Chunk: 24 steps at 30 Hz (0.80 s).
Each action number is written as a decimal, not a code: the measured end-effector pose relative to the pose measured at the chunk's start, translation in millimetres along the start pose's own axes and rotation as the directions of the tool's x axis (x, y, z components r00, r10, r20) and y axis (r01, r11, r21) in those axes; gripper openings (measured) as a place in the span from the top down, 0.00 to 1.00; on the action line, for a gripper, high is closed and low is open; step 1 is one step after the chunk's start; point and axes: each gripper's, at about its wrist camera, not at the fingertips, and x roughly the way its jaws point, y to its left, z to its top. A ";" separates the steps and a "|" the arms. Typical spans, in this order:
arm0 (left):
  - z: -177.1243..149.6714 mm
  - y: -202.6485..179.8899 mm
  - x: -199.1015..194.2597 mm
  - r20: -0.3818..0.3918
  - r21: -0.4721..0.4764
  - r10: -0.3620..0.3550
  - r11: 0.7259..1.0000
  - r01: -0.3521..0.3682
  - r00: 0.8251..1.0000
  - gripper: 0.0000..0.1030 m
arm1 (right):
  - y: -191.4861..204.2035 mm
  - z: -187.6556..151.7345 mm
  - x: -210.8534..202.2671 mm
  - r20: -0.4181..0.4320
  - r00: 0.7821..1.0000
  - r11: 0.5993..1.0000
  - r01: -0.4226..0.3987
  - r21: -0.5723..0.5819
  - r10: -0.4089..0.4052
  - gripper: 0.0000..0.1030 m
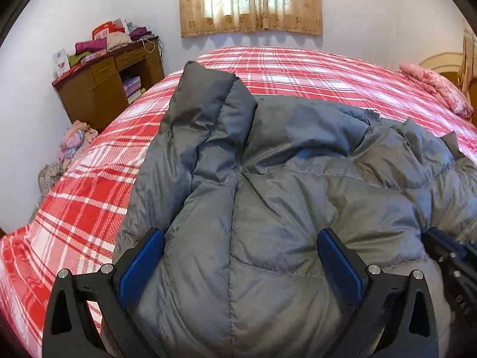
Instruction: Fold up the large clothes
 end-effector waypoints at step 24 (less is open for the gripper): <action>-34.3 84.7 -1.0 -0.044 -0.472 -0.362 0.829 0.300 0.931 0.01 | 32.5 -2.4 1.3 -0.001 1.000 1.000 -0.015 0.014 0.015 0.91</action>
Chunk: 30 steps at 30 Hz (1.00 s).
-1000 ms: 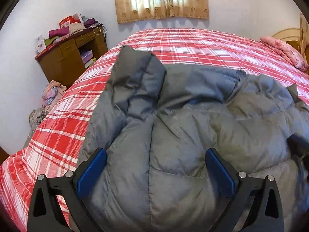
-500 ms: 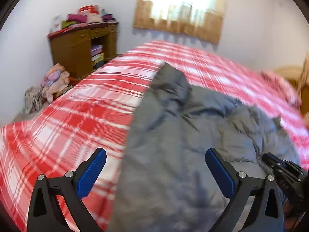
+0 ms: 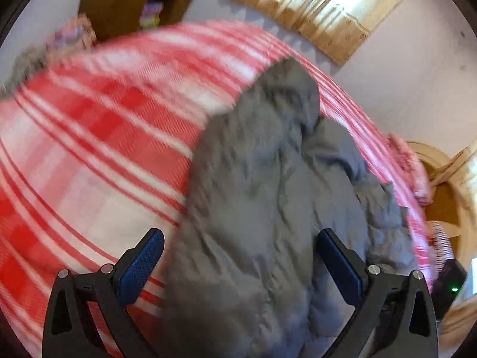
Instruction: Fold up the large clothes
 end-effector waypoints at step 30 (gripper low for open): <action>2.6 -116.0 -42.8 0.078 0.246 -0.338 0.918 0.311 0.938 0.67 | 11.3 -19.5 -2.9 -0.100 0.922 0.882 -0.322 0.344 0.375 0.93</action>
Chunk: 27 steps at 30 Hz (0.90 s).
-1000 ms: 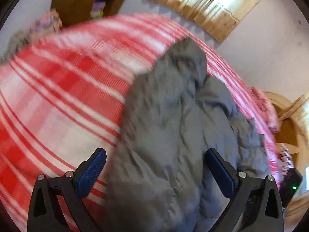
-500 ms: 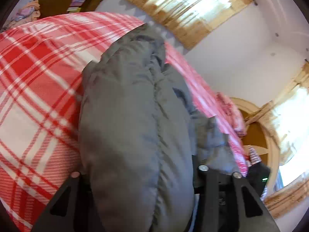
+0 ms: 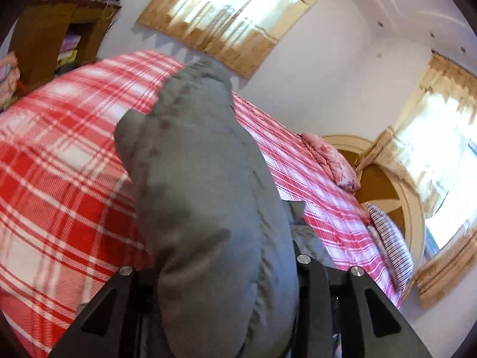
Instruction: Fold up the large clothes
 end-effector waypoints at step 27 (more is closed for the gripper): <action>-95.1 -116.9 64.7 -0.124 0.529 0.222 0.839 -0.125 0.967 0.66 | -86.6 -2.8 -185.6 0.192 0.978 0.997 0.079 0.017 -0.081 0.86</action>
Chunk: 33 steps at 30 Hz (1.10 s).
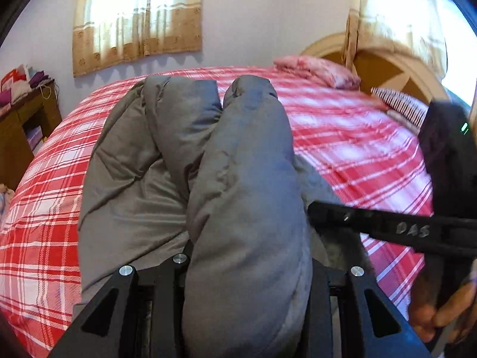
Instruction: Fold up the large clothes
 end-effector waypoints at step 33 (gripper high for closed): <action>-43.7 -68.4 4.5 0.013 0.247 0.055 0.967 -0.057 0.998 0.57 | 34.4 40.2 38.5 -0.195 0.977 0.987 0.052 -0.155 -0.082 0.68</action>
